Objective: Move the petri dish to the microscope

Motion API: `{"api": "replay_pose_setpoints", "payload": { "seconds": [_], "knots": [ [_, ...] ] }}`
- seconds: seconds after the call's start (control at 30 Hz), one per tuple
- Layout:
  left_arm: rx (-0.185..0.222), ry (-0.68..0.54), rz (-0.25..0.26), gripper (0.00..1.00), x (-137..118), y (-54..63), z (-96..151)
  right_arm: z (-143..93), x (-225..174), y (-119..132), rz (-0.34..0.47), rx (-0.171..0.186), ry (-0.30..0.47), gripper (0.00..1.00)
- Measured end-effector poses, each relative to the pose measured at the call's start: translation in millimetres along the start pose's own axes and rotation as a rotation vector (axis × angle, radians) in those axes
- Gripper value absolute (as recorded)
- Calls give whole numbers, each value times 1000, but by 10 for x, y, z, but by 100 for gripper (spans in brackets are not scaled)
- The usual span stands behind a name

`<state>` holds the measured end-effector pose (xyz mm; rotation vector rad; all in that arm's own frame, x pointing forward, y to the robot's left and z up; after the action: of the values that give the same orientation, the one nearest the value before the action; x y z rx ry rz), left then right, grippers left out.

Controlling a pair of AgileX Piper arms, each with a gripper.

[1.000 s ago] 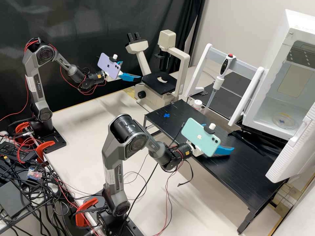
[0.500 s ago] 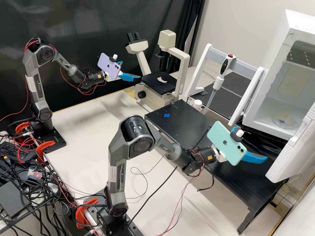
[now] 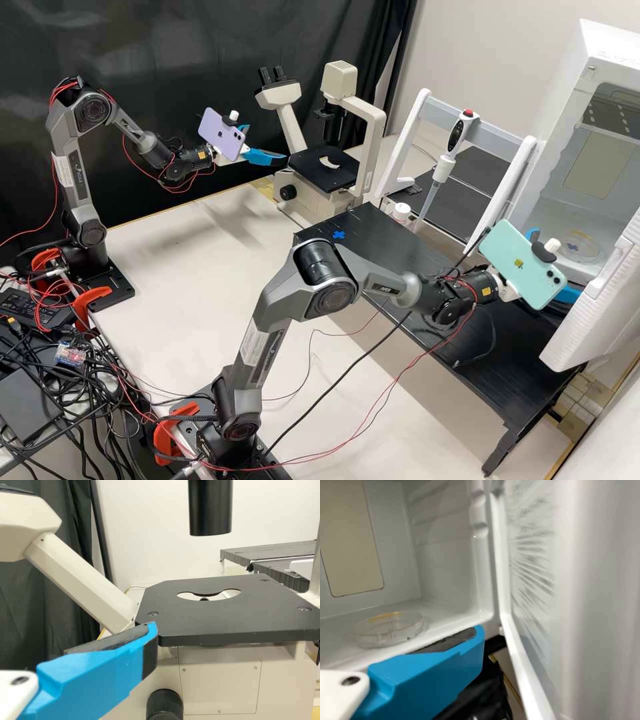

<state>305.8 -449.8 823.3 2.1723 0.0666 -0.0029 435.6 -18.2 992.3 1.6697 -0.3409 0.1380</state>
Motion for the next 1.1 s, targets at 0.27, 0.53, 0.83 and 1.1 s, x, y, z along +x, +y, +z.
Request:
{"api": "replay_pose_setpoints", "payload": {
  "seconds": [0.27,0.53,0.83,1.1],
  "knots": [
    [0,0,0,100,0,0,0,-84,419,-94,-35,-29,9,100],
    [0,0,0,100,0,0,0,-44,771,-252,-94,-93,17,100],
    [0,0,0,100,0,0,0,124,997,-437,-163,-131,15,100],
    [0,0,0,100,0,0,0,128,1036,-454,-169,-148,29,100]
  ]
}}
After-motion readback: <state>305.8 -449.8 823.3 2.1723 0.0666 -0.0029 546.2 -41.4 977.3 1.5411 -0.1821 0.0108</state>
